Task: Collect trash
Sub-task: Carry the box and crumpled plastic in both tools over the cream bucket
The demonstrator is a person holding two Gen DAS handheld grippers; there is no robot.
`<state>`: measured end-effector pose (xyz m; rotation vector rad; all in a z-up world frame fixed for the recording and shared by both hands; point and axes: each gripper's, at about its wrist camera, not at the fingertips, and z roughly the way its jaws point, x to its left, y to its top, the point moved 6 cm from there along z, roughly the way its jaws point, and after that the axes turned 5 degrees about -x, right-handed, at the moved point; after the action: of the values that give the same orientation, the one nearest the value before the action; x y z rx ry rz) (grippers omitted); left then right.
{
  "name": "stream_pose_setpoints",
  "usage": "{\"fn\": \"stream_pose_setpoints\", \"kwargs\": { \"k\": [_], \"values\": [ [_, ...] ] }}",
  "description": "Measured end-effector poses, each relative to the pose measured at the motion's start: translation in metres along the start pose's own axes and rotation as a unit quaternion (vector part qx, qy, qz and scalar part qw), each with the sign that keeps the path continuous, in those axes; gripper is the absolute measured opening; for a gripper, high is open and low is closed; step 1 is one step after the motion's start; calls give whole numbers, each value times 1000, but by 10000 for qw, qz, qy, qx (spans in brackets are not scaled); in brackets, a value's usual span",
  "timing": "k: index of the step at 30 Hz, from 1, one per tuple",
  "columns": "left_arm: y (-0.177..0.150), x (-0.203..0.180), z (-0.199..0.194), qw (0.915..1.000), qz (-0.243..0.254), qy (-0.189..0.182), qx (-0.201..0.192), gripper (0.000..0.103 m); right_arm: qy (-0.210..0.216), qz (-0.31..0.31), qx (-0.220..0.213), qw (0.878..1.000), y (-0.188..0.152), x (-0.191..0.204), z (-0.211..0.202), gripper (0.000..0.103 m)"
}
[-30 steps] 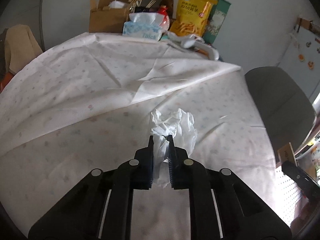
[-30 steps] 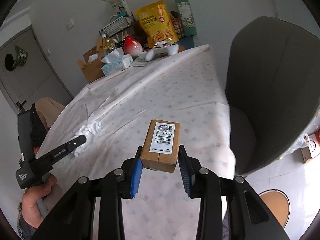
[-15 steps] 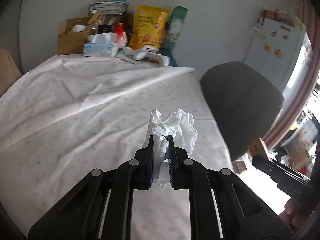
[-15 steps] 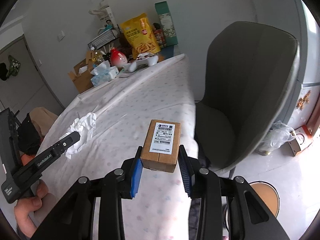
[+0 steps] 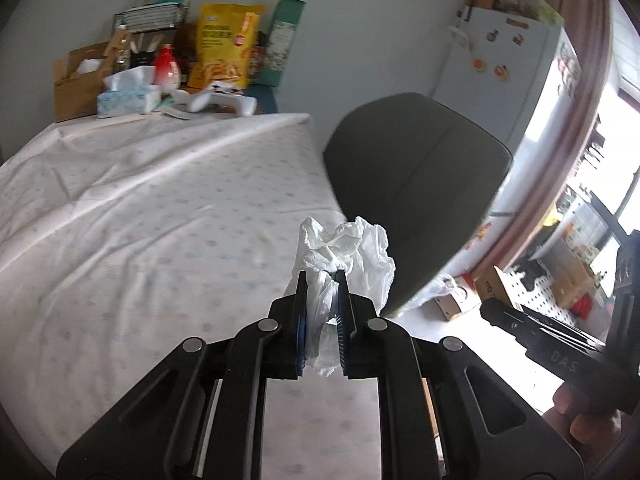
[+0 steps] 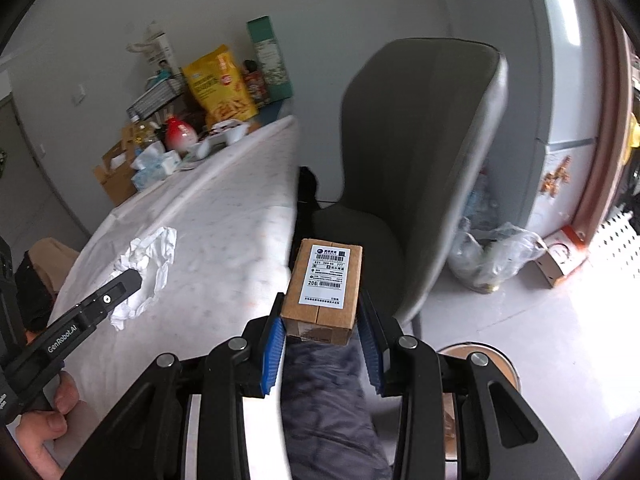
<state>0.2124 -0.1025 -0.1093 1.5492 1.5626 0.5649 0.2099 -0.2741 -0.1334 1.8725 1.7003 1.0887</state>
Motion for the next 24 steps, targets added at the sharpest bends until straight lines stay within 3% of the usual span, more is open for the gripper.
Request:
{"fn": "stream_pose_setpoints", "kwargs": {
  "k": [15, 24],
  "values": [
    [-28, -78, 33, 9973, 455, -430, 374, 13, -684, 490, 188, 9963, -36, -103, -12, 35],
    [-42, -102, 48, 9951, 647, -472, 574, 13, -875, 861, 269, 9921, -52, -146, 4, 36]
  ]
}}
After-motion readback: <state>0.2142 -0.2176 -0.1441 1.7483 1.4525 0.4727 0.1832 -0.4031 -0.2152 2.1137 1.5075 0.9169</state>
